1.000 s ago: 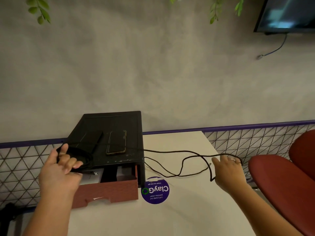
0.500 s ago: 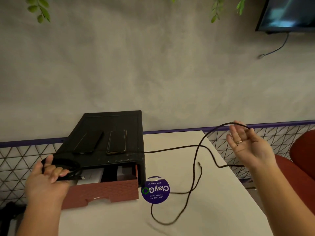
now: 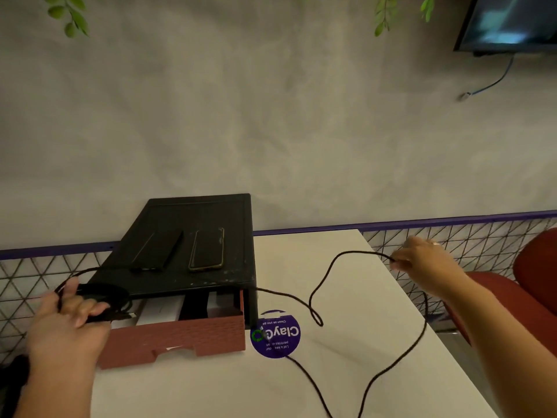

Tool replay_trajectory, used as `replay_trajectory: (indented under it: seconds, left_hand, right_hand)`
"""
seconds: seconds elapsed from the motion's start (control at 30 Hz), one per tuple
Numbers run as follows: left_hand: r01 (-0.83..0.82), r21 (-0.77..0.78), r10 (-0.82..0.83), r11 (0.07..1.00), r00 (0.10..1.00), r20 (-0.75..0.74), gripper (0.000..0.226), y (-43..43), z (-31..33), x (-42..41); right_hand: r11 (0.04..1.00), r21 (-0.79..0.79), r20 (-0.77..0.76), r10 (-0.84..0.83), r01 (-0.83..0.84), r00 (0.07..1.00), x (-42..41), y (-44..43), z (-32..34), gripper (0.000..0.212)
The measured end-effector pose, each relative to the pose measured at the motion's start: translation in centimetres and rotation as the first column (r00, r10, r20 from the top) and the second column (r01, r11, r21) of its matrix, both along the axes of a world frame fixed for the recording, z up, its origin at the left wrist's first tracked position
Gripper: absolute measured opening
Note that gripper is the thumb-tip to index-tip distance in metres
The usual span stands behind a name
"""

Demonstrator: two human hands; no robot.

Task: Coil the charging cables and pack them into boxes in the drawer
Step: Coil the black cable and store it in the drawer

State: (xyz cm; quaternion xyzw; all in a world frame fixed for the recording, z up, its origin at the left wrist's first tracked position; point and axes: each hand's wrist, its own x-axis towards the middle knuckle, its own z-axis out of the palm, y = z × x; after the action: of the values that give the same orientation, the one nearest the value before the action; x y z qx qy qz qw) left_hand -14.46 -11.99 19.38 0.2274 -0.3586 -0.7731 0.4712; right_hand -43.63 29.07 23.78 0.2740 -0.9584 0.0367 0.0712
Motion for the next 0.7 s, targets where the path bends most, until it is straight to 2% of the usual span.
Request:
replay_trajectory:
  seconds: [0.03, 0.07, 0.1, 0.2, 0.3, 0.43, 0.53, 0.7]
  left_hand:
    - [-0.025, 0.103, 0.031, 0.994, 0.998, -0.055, 0.040, 0.6, 0.1, -0.8]
    - [0.024, 0.187, -0.007, 0.982, 0.996, -0.094, 0.038, 1.1, 0.6, -1.4]
    - [0.034, 0.221, -0.019, 0.975, 0.998, -0.067, 0.036, 1.1, 0.9, -1.9]
    - [0.065, 0.195, -0.063, 0.979, 0.998, -0.014, 0.034, 3.2, 2.5, -2.6]
    - [0.116, 0.189, -0.112, 0.975, 0.993, -0.028, 0.034, 4.1, 2.9, -3.2]
    - [0.175, 0.180, -0.173, 0.968, 0.985, -0.026, 0.029, 5.1, 3.6, -3.6]
    - [0.229, 0.139, -0.227, 0.963, 0.973, -0.033, 0.022, 5.6, 4.2, -3.7]
    - [0.313, 0.081, -0.310, 0.946, 0.950, -0.047, 0.037, 6.4, 4.9, -3.6]
  right_hand:
    - [0.999, 0.031, -0.093, -0.021, 0.024, 0.995, -0.2, -0.5, -0.3, 0.019]
    - [0.999, 0.012, -0.149, -0.043, 0.045, 0.988, -0.2, -1.1, -0.4, 0.019]
    - [0.998, -0.027, -0.186, -0.065, 0.061, 0.980, 0.2, -1.8, -0.1, 0.021]
    - [0.996, -0.063, -0.311, -0.073, 0.056, 0.948, 1.1, -4.1, 1.4, 0.034]
    - [0.991, -0.124, -0.381, 0.004, -0.055, 0.924, 1.1, -6.2, 3.0, 0.045]
    - [0.935, -0.162, -0.437, 0.220, -0.317, 0.872, 0.9, -9.0, 3.4, 0.040]
    - [0.922, -0.067, -0.322, 0.342, -0.382, 0.883, 1.5, -10.8, 2.7, 0.053]
    - [0.908, 0.054, -0.044, 0.417, -0.415, 0.908, 4.1, -12.9, 1.3, 0.077]
